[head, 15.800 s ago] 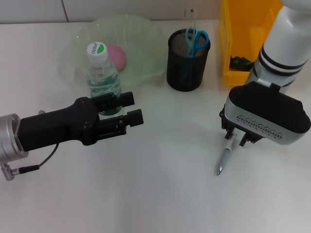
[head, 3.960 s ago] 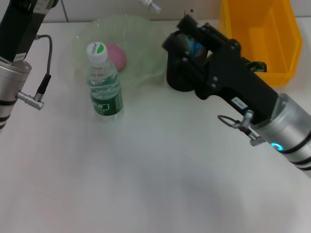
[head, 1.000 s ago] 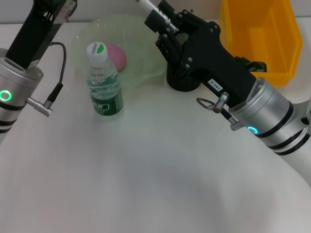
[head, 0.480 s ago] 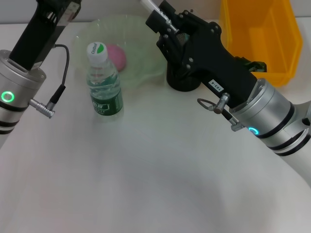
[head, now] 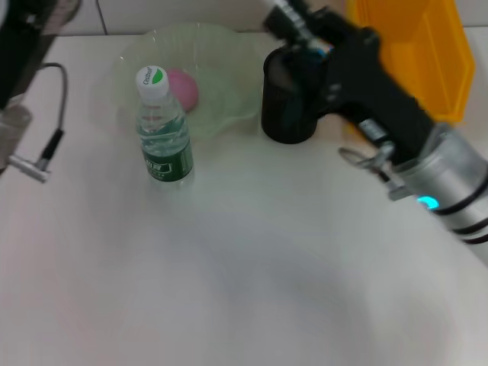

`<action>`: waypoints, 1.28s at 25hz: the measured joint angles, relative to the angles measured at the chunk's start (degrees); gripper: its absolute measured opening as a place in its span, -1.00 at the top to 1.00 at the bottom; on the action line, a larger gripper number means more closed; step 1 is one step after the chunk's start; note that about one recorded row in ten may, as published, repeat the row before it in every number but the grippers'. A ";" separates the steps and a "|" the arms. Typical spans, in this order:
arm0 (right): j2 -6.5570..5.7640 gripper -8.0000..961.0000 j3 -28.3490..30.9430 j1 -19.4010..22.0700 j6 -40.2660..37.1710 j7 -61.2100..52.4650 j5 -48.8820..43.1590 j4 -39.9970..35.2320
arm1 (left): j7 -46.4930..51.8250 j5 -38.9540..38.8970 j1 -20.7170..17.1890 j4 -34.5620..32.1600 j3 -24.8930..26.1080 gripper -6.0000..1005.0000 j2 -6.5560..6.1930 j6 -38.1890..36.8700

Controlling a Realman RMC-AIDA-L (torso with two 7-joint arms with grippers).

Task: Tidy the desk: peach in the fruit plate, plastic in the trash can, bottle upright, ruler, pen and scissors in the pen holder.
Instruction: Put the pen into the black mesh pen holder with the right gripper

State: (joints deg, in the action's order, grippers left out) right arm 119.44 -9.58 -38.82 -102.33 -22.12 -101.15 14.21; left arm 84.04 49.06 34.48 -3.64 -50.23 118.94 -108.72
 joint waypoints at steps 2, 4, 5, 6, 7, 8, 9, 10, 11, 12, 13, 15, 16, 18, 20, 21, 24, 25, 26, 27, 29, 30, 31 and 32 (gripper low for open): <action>-0.21 0.59 1.41 0.97 -2.51 -5.50 0.10 -5.70 | -0.35 -0.07 -3.02 -3.25 0.31 -0.33 -0.17 -0.01; -0.28 0.59 2.21 1.32 -3.63 -10.14 0.13 -9.80 | -1.25 0.02 -5.21 -5.46 0.29 -0.41 -0.20 -0.06; -0.25 0.59 3.02 1.71 -4.94 -20.29 0.11 -19.67 | -2.45 0.30 -6.91 -7.04 0.05 -0.45 -0.23 -0.15; -0.25 0.59 3.02 1.71 -4.94 -20.29 0.11 -19.67 | -4.44 0.85 -8.81 -8.62 -0.56 -0.49 -0.33 -0.38; -0.26 0.59 3.22 1.70 -5.46 -29.72 0.11 -29.43 | -6.51 1.44 -9.97 -9.64 -1.29 -0.54 -0.51 -0.53; -0.26 0.59 3.22 1.70 -5.46 -29.72 0.11 -29.43 | -8.40 2.15 -10.95 -10.32 -1.93 -0.58 -0.66 -0.60; -0.30 0.59 3.09 1.62 -5.75 -34.38 0.11 -34.61 | -10.95 3.56 -12.12 -11.36 -2.94 -0.58 -1.05 -0.67; -0.33 0.59 2.75 1.54 -6.06 -38.56 0.11 -39.19 | -13.58 5.37 -13.13 -12.29 -3.89 -0.58 -1.47 -0.67; -0.36 0.59 2.02 1.45 -6.37 -43.14 0.11 -44.75 | -15.76 7.80 -13.94 -13.18 -4.84 -0.58 -2.00 -0.60; -0.45 0.59 0.75 1.38 -6.49 -48.32 0.11 -50.29 | -17.39 9.84 -14.37 -13.69 -5.38 -0.58 -2.46 -0.46; -0.50 0.59 -1.22 1.37 -6.24 -53.01 0.03 -55.76 | -19.39 12.92 -14.88 -14.30 -6.02 -0.58 -3.04 -0.19; -1.53 0.59 -9.73 1.66 -3.10 -67.16 -1.45 -72.48 | -21.74 18.31 -15.16 -14.49 -6.34 -0.57 -3.69 0.69; -1.53 0.59 -9.73 1.66 -3.10 -67.16 -1.45 -72.48 | -22.59 21.08 -15.15 -14.52 -6.27 -0.57 -3.89 1.25; -3.54 0.59 -17.38 1.74 -0.69 -76.98 -4.96 -82.86 | -23.18 23.18 -15.13 -14.57 -6.18 -0.57 -3.94 1.89; -5.97 0.59 -24.17 0.98 0.67 -85.84 -10.26 -90.88 | -24.16 26.84 -15.04 -14.75 -6.01 -0.56 -3.54 3.44; -7.27 0.59 -27.34 -0.01 0.77 -90.61 -13.70 -93.91 | -24.16 26.84 -15.04 -14.75 -6.01 -0.56 -3.54 3.44; -9.80 0.59 -34.75 -5.52 -1.00 -101.86 -27.17 -99.08 | -24.42 28.01 -14.88 -14.83 -6.11 -0.56 -3.23 4.46; -10.05 0.59 -36.48 -7.85 -2.23 -104.10 -32.04 -99.43 | -24.42 28.01 -14.88 -14.83 -6.11 -0.56 -3.23 4.46; -10.06 0.59 -37.82 -9.97 -3.24 -105.40 -36.11 -98.95 | -24.42 28.01 -14.88 -14.83 -6.11 -0.56 -3.23 4.46; -9.99 0.59 -39.12 -12.19 -4.00 -106.55 -40.00 -98.14 | -24.42 28.01 -14.88 -14.83 -6.11 -0.56 -3.23 4.46; -9.07 0.59 -41.35 -15.93 -4.18 -107.58 -46.42 -94.50 | -24.58 29.48 -14.31 -14.90 -6.30 -0.56 -2.64 6.49; -8.57 0.59 -42.15 -17.19 -3.70 -107.71 -48.70 -92.69 | -24.60 29.54 -14.20 -14.92 -6.33 -0.56 -2.53 6.94; -7.83 0.59 -42.82 -18.32 -2.73 -107.72 -50.49 -90.69 | -24.60 29.54 -14.20 -14.92 -6.33 -0.56 -2.53 6.94; -7.04 0.58 -43.66 -19.53 -1.04 -107.71 -52.12 -88.33 | -24.61 29.57 -14.18 -14.93 -6.34 -0.56 -2.49 7.20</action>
State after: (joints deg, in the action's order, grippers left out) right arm 112.40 -53.24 -58.35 -103.37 -129.83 -153.27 -74.12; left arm 59.43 78.63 20.30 -18.57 -56.57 116.46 -101.52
